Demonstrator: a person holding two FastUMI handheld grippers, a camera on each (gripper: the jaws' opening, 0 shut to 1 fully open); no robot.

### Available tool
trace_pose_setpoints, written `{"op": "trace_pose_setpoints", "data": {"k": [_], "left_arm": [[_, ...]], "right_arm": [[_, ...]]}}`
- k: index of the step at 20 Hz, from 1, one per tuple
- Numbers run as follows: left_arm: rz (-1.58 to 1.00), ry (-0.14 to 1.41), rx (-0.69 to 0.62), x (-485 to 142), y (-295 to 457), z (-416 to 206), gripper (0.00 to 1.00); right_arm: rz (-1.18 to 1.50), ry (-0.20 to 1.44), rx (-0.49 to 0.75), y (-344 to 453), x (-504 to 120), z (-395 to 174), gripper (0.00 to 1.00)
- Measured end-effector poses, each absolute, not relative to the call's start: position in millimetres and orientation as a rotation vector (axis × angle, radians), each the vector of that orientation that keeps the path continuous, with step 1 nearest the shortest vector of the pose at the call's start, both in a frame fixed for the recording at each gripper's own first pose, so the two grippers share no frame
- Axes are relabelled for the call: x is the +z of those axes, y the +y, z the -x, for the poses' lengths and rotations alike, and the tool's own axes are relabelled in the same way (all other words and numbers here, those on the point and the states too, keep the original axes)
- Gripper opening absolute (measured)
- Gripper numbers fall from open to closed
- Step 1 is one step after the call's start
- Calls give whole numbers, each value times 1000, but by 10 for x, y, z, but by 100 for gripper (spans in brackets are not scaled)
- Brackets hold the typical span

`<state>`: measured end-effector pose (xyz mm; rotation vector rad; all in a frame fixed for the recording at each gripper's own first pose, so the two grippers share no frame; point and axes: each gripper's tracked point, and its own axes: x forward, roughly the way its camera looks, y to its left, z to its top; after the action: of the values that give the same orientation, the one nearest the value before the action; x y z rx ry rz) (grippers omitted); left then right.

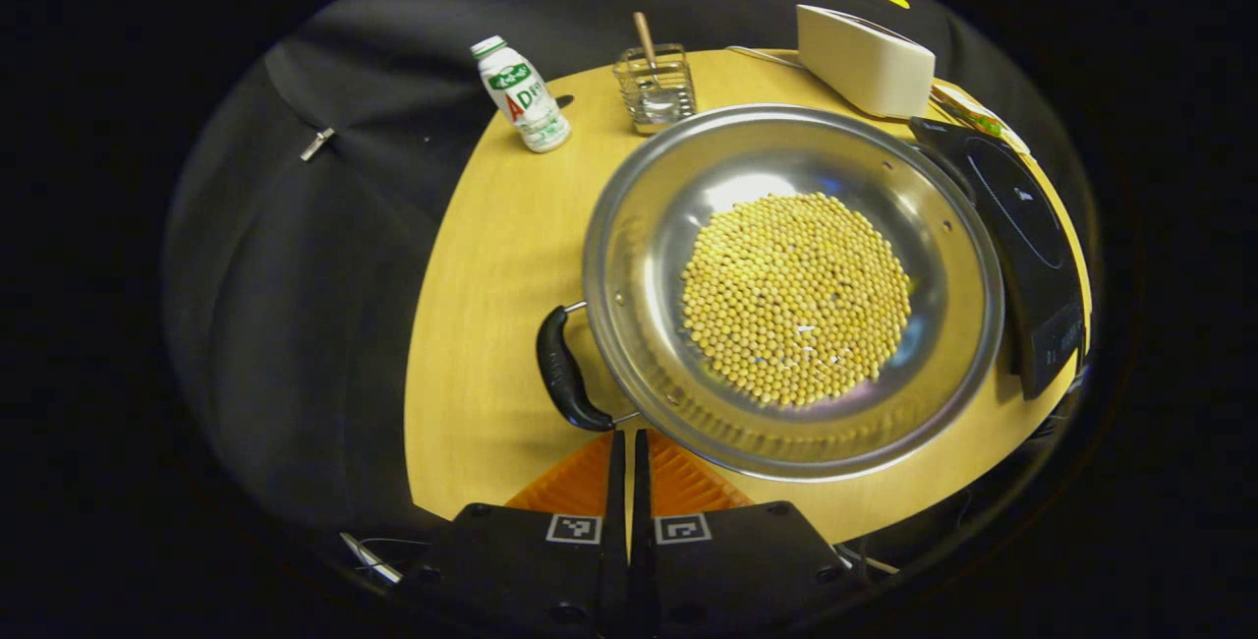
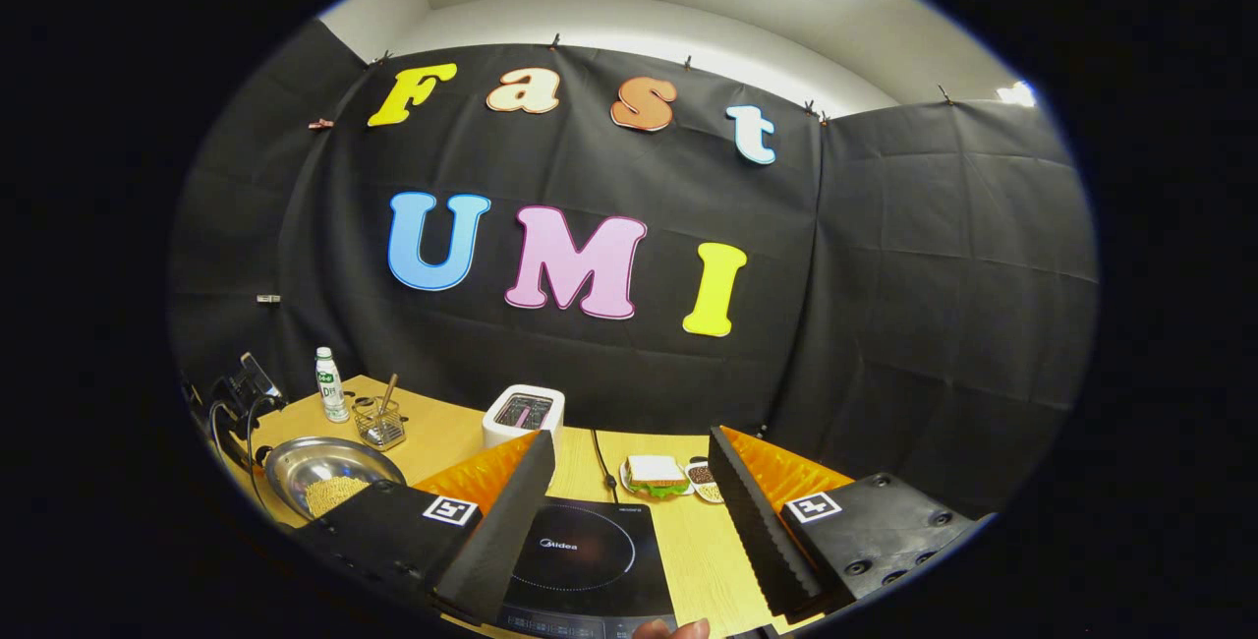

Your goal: First push the handle of the pot to place it horizontally, then grasp the pot with both hands and set it on the induction cooktop.

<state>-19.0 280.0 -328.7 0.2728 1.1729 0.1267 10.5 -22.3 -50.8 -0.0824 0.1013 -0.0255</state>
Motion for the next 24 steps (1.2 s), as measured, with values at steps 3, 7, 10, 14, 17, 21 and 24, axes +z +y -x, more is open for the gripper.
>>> {"op": "trace_pose_setpoints", "data": {"k": [3, 7, 10, 14, 17, 21, 24], "left_arm": [[-270, 1146, 133, -3267, 2912, -1, 5], [-306, 1116, 163, -3299, 3106, -268, 5], [-308, 1095, 176, -3298, 3191, -434, 5], [-301, 1081, 173, -3285, 3226, -506, 6], [-256, 1033, 174, -3198, 3188, -450, 5], [-174, 954, 153, -3054, 3106, -353, 5], [-153, 863, 133, -2840, 3167, -384, 5]], "right_arm": [[91, 111, -21, -156, -553, -124, 98], [108, 123, -19, -93, -589, -151, 98], [115, 135, -20, -68, -630, -199, 98], [120, 143, -12, 23, -662, -220, 98], [113, 153, 4, 108, -697, -217, 98], [66, 205, 65, 334, -813, -223, 98], [-8, 270, 149, 658, -948, -242, 98]]}}
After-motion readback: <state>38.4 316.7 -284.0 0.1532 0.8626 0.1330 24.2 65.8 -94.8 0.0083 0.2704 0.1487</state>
